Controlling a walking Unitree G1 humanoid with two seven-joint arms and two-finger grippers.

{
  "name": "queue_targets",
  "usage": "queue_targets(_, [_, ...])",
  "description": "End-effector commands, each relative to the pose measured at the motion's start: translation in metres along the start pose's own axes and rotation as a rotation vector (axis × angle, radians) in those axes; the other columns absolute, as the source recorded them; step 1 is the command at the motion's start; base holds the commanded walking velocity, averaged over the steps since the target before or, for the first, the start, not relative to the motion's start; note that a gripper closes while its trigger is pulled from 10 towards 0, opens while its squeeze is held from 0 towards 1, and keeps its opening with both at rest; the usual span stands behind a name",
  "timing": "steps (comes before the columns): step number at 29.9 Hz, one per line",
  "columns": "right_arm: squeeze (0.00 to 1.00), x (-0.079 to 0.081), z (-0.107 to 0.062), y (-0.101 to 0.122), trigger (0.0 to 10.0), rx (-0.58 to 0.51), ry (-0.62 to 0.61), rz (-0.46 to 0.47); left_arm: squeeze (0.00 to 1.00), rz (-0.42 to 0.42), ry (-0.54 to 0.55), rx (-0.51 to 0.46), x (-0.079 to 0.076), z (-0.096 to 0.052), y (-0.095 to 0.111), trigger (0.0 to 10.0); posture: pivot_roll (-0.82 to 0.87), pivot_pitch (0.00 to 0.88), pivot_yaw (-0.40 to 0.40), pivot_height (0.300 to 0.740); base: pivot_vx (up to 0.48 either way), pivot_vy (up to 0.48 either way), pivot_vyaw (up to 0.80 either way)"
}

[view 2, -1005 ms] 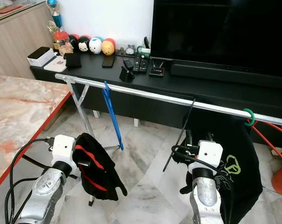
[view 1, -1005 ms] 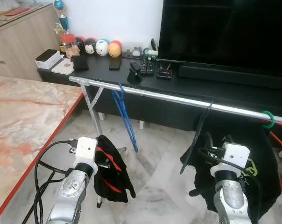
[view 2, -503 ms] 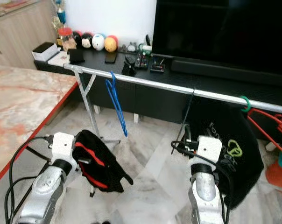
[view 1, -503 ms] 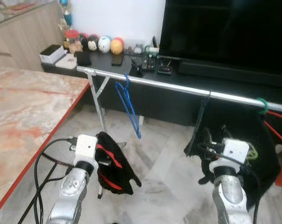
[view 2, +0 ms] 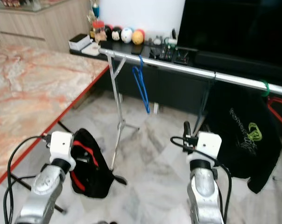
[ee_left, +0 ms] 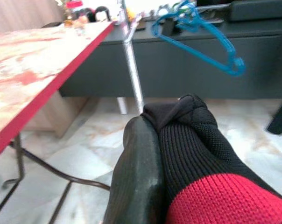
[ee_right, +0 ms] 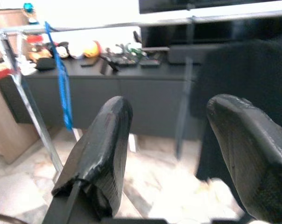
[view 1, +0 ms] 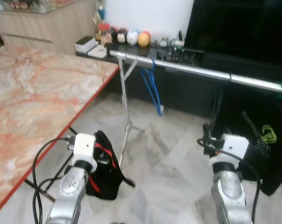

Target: Hang hanger

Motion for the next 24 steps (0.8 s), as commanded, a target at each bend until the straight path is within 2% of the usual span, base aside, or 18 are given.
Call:
queue_targets(1, [0.00,-0.0022,0.0008,0.0016,10.0,-0.001,-0.012,0.010,0.00,0.022,-0.012,-0.040,-0.0004,0.0028,0.0121,10.0,0.00,0.030,0.005,0.740,-0.255,0.000,0.00])
queue_targets(24, [0.00,-0.0027,0.0001,-0.0045,10.0,0.024,-0.012,0.016,0.00,0.018,-0.008,-0.041,-0.0005,0.0019,0.0113,10.0,0.00,0.022,-0.003,0.740,-0.256,0.000,0.00])
Point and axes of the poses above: a point about 5 cm out from each wrist's last joint towards the gripper, its own z axis pointing out of the wrist towards the gripper, its own y axis along the axis of the wrist's last joint, x = y × z, the point moved 5 cm from there along z, pointing out of the wrist towards the gripper, and after that the axes turned 9 degrees about -z, right-handed, at the moved point
